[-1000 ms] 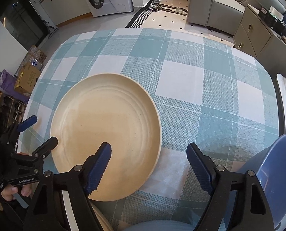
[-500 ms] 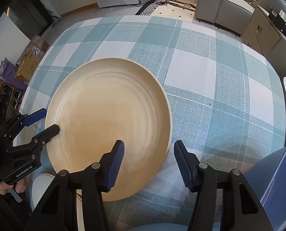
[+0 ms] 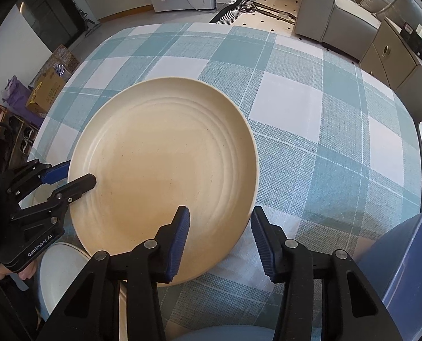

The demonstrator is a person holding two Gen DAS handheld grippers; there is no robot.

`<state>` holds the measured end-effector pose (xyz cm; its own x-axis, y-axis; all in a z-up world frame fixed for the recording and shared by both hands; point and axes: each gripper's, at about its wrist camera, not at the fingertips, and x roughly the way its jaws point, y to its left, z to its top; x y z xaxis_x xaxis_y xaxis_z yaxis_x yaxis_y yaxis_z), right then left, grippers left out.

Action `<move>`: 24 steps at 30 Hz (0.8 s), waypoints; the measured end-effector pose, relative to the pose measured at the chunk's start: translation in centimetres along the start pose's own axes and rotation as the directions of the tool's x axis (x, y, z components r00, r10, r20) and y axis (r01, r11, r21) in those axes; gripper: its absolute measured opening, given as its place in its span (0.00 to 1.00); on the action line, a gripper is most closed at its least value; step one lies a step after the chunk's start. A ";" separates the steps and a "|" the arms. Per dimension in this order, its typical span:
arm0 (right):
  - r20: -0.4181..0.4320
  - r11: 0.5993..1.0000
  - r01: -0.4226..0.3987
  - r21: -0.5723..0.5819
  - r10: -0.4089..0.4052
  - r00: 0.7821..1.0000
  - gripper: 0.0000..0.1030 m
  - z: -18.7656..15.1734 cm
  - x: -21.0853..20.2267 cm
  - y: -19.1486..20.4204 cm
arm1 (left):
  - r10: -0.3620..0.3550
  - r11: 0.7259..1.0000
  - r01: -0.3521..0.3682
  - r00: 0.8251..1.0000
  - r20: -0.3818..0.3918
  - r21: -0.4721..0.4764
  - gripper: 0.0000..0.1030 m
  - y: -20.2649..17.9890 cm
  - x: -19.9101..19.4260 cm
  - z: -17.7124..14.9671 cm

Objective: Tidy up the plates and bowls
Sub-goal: 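Close the left tool on the plate rim while the right tool grips the rim, then lift the cream plate with both tools and carry it toward the blue bowls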

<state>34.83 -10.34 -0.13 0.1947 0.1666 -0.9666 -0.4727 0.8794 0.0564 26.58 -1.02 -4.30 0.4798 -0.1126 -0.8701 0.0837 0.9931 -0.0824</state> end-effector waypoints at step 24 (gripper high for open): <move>0.089 0.997 0.068 -0.028 -0.065 0.994 0.40 -1.0 -2.2 0.4 | 0.040 0.999 -0.042 0.998 0.054 0.024 0.24 -0.9 -1.6 0.2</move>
<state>33.34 -10.79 1.76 0.3005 0.1483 -0.9422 -0.4825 0.8758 -0.0160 25.88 -1.77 -2.72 0.5294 -0.0740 -0.8452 0.0849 0.9958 -0.0340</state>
